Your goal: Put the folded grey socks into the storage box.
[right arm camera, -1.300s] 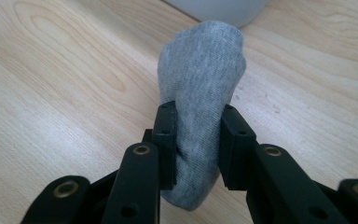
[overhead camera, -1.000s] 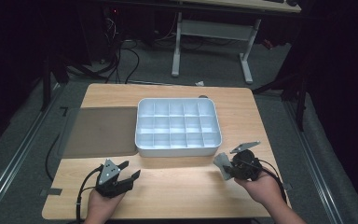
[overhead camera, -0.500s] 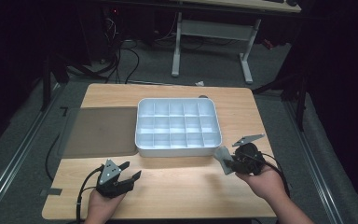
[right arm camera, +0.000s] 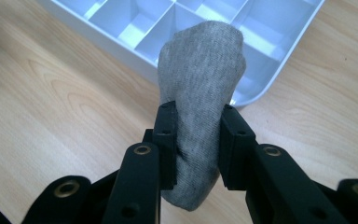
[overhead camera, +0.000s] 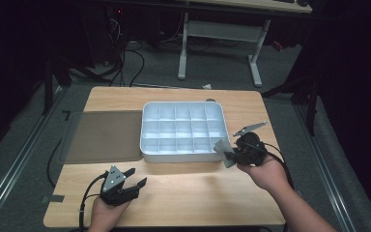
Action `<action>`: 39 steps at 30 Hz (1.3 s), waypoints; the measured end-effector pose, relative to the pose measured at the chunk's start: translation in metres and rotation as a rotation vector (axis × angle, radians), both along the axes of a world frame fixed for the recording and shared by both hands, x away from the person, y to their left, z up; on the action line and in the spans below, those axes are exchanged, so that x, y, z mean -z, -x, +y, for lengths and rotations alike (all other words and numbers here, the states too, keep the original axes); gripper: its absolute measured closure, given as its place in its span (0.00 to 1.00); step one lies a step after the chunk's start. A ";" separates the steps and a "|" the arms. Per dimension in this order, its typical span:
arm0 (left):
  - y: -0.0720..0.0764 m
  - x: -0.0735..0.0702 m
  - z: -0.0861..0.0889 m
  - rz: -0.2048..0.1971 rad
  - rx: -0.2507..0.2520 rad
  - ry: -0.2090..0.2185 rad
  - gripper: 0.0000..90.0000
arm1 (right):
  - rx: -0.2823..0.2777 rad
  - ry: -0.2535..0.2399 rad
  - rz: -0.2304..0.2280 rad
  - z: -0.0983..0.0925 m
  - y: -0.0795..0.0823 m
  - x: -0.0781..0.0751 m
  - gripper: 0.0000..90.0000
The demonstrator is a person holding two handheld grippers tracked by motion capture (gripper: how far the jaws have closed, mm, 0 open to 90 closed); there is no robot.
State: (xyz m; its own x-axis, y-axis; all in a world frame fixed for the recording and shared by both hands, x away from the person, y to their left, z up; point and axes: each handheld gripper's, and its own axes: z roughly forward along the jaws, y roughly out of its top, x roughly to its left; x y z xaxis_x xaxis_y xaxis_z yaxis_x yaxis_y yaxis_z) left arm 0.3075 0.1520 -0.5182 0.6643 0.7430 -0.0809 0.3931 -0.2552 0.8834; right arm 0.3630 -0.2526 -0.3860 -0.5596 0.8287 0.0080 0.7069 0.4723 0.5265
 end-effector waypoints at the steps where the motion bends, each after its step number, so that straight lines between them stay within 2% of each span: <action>1: 0.000 0.000 0.000 0.000 0.002 -0.001 0.46 | 0.001 0.001 -0.001 0.002 -0.003 -0.001 0.81; 4: 0.001 -0.001 0.002 -0.001 -0.001 0.007 0.46 | -0.001 0.028 -0.004 0.008 -0.012 -0.004 0.81; 7: 0.001 -0.001 0.003 -0.001 0.002 0.005 0.46 | 0.003 0.026 0.008 0.012 -0.019 -0.004 0.81; 11: 0.001 -0.001 0.003 -0.004 -0.001 -0.004 0.46 | 0.022 0.045 0.035 0.015 -0.032 0.002 0.81; 15: 0.002 -0.001 0.006 0.000 -0.010 0.008 0.46 | 0.050 0.061 0.044 0.015 -0.046 0.007 0.81; 19: 0.002 -0.002 0.008 0.005 -0.022 0.020 0.45 | 0.068 0.081 0.074 0.016 -0.059 0.012 0.81; 21: 0.002 -0.004 0.007 0.000 -0.025 0.017 0.43 | 0.078 0.091 0.074 0.016 -0.062 0.012 0.81; 23: 0.001 -0.005 0.007 0.000 -0.031 0.021 0.40 | 0.085 0.080 0.086 0.016 -0.065 0.011 0.81; 25: -0.001 -0.003 0.008 0.014 -0.039 0.037 0.38 | 0.082 0.078 0.094 0.016 -0.068 0.012 0.81; 27: -0.003 -0.001 0.008 0.031 -0.036 0.034 0.35 | 0.085 0.087 0.098 0.017 -0.070 0.012 0.81; 28: -0.004 -0.002 0.008 0.030 -0.028 0.029 0.34 | 0.089 0.091 0.104 0.017 -0.071 0.014 0.81; 30: -0.003 -0.005 0.007 0.003 -0.017 0.011 0.34 | 0.084 0.113 0.113 0.019 -0.073 0.018 0.81; 34: -0.004 0.000 0.009 0.038 -0.024 0.058 0.35 | 0.091 0.095 0.140 0.023 -0.076 0.018 0.81; 36: -0.004 -0.001 0.009 0.037 -0.017 0.045 0.35 | 0.099 0.113 0.148 0.024 -0.078 0.019 0.81; 39: -0.004 -0.004 0.007 0.003 -0.010 0.017 0.36 | 0.096 0.149 0.160 0.026 -0.081 0.025 0.81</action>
